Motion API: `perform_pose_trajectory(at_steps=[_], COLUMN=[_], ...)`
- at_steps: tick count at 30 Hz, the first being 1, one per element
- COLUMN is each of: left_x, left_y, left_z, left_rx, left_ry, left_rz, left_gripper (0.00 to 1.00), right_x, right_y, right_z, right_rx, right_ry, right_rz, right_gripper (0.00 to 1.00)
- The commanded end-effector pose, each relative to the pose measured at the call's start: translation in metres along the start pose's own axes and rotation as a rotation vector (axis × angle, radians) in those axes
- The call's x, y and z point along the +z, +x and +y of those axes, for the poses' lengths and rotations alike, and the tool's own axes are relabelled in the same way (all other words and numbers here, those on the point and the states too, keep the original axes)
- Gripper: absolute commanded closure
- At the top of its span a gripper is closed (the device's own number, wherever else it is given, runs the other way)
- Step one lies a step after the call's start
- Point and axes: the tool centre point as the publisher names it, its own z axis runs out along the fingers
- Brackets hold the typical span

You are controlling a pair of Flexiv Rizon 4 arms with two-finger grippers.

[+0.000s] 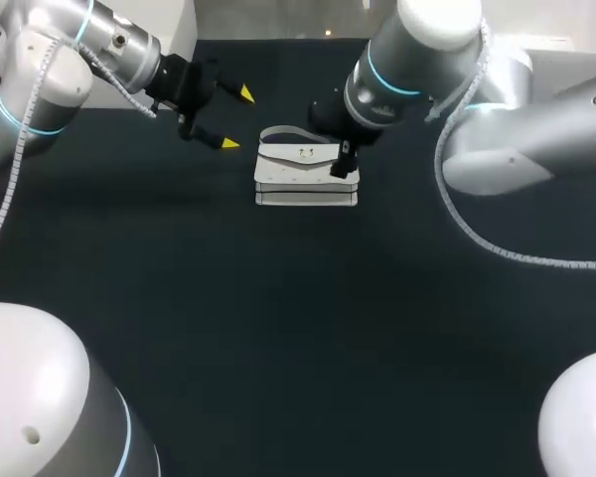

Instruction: Pick up the bag, open it, inspect its contents, close it, and place it on the opposite side

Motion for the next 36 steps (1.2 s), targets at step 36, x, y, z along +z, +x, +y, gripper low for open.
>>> perform_pose_trajectory(at_steps=[36], left_x=[0.031], left_y=[-0.009], left_z=[-0.009], left_rx=[0.108], left_ry=[0.027], left_rz=[-0.025], left_gripper=[0.0], right_x=[0.042], right_y=[0.021], right_z=[-0.025], right_rx=[-0.161], right_ry=[0.021], right_rz=[-0.288], right_gripper=[0.1])
